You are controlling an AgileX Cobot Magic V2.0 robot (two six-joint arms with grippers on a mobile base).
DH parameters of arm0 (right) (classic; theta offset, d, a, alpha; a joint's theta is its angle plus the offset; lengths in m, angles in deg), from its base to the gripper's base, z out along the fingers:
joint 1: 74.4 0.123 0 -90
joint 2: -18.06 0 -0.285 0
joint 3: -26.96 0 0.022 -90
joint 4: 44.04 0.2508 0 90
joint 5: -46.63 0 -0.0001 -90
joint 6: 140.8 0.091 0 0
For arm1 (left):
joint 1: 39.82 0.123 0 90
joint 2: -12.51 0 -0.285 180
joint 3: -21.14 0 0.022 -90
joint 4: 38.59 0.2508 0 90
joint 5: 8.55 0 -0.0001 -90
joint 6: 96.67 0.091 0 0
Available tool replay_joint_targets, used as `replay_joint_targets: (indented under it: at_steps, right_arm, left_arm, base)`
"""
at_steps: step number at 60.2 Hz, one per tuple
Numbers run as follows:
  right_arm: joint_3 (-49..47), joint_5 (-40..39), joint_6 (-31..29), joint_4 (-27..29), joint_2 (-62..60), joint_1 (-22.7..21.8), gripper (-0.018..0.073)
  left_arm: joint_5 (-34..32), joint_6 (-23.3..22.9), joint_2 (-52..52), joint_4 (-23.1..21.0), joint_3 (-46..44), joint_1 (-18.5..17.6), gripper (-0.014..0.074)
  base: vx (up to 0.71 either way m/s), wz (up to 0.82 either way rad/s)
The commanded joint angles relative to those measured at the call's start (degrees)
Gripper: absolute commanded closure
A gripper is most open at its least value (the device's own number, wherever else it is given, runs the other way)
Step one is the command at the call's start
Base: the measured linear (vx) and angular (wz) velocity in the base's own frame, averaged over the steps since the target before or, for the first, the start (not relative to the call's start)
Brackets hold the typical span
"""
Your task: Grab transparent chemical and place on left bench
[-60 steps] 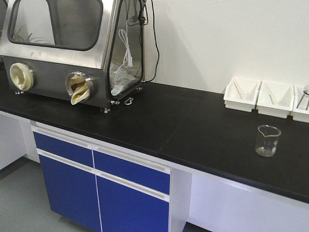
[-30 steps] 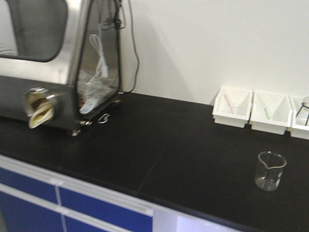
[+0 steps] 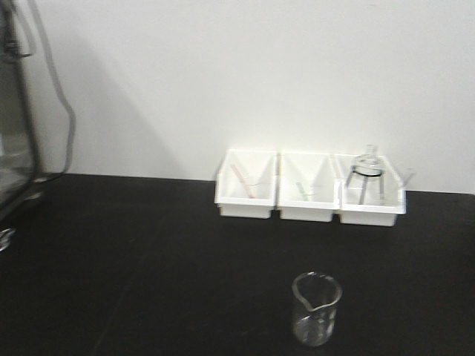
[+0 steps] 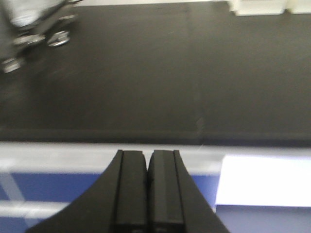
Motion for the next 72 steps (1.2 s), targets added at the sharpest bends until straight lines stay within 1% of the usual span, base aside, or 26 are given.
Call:
replay_joint_targets:
  at_steps: [1,11,21,41,72]
  right_arm:
    - [-1.73,-4.68,-0.57,-0.45,0.31,-0.26,0.0562]
    - [-1.73,-4.68,-0.57,-0.45,0.31,-0.26,0.0562]
    - [-1.73,-4.68,-0.57,-0.45,0.31,-0.26,0.0562]
    - [-1.73,-4.68,-0.57,-0.45,0.31,-0.26,0.0562]
    - [-1.73,-5.16,-0.57,-0.45,0.31,-0.26,0.0562]
  left_arm:
    - [-4.49,-0.45,1.10,-0.04,0.93,-0.10,0.0600]
    - [-4.49,-0.45,1.10,-0.04,0.93,-0.10,0.0600]
    - [-4.49,-0.45,1.10,-0.04,0.93,-0.10,0.0600]
    - [-4.49,-0.45,1.10,-0.04,0.93,-0.10,0.0600]
    - [-4.49,-0.45,1.10,-0.04,0.93,-0.10,0.0600]
  base:
    - [0.30,-0.57]
    - [0.26,-0.46]
    - [0.20,-0.22]
    - [0.11,-0.07]
    - [0.01,-0.02]
